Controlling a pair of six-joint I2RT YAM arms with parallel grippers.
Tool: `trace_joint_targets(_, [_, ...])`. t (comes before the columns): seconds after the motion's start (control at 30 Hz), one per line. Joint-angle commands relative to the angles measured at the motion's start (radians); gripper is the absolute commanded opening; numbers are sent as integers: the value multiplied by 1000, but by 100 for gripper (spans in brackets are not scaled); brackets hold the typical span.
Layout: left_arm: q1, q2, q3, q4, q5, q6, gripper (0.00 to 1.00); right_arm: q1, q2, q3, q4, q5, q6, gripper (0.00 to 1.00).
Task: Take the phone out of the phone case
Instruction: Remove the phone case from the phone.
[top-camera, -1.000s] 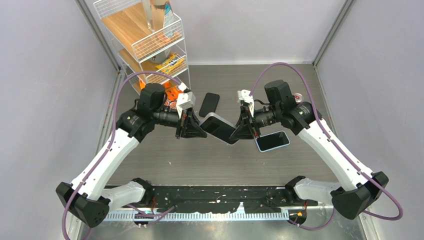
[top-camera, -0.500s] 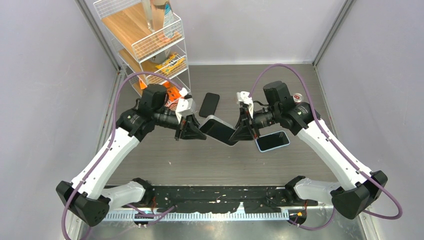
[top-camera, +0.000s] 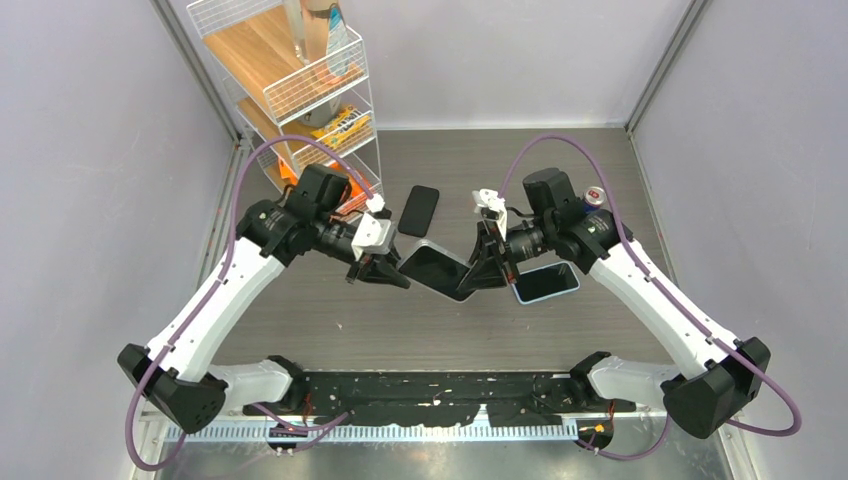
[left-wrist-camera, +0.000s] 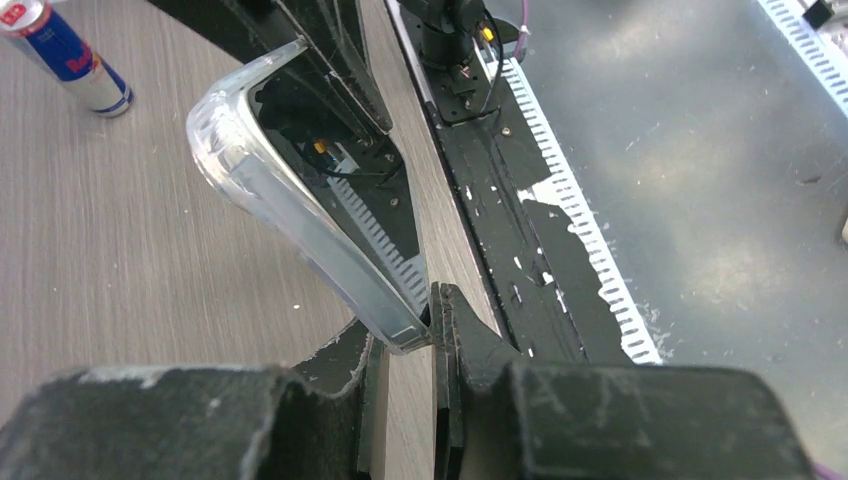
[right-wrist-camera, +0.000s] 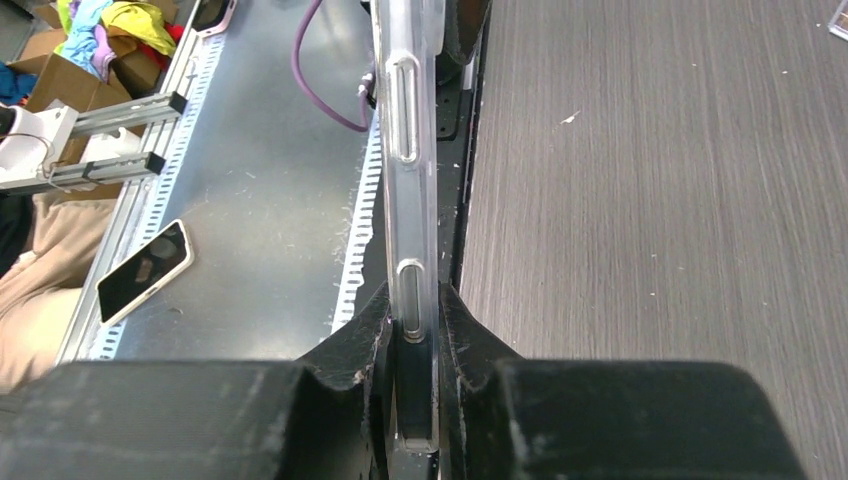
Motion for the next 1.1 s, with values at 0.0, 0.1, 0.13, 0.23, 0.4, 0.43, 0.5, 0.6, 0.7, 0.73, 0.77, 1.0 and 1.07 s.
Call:
trace_joint_targets(0.0, [-46, 35, 76, -48, 37, 253, 0, 19, 6, -9, 123, -86, 117, 6])
trace_joint_targets(0.1, [-56, 55, 96, -83, 31, 313, 0, 23, 8, -14, 136, -95, 132, 5])
trace_joint_targets(0.13, [-59, 60, 101, -90, 26, 328, 0, 26, 9, -15, 138, -97, 134, 5])
trace_joint_targets(0.23, [-66, 79, 120, -107, 15, 372, 0, 37, 11, -19, 141, -100, 135, 5])
trace_joint_targets(0.4, [-74, 123, 172, -157, -13, 472, 0, 49, 15, -17, 141, -112, 138, 6])
trace_joint_targets(0.43, [-75, 130, 184, -158, -17, 481, 0, 53, 16, -16, 140, -113, 139, 6])
trace_joint_targets(0.5, [-79, 145, 207, -160, -22, 485, 0, 57, 16, -17, 141, -114, 138, 6])
trace_joint_targets(0.6, [-84, 162, 229, -153, -30, 491, 0, 62, 12, -19, 141, -116, 137, 5])
trace_joint_targets(0.7, [-91, 175, 240, -141, -45, 491, 0, 69, 8, -22, 142, -119, 138, 5])
trace_joint_targets(0.73, [-94, 177, 241, -134, -52, 492, 0, 72, 7, -23, 142, -119, 138, 6])
trace_joint_targets(0.77, [-96, 183, 242, -132, -59, 496, 0, 74, 6, -23, 142, -120, 138, 5])
trace_joint_targets(1.0, [-111, 202, 255, -139, -130, 566, 0, 82, 5, -26, 148, -132, 143, 6])
trace_joint_targets(1.07, [-111, 206, 259, -146, -154, 594, 0, 83, 4, -26, 148, -134, 144, 6])
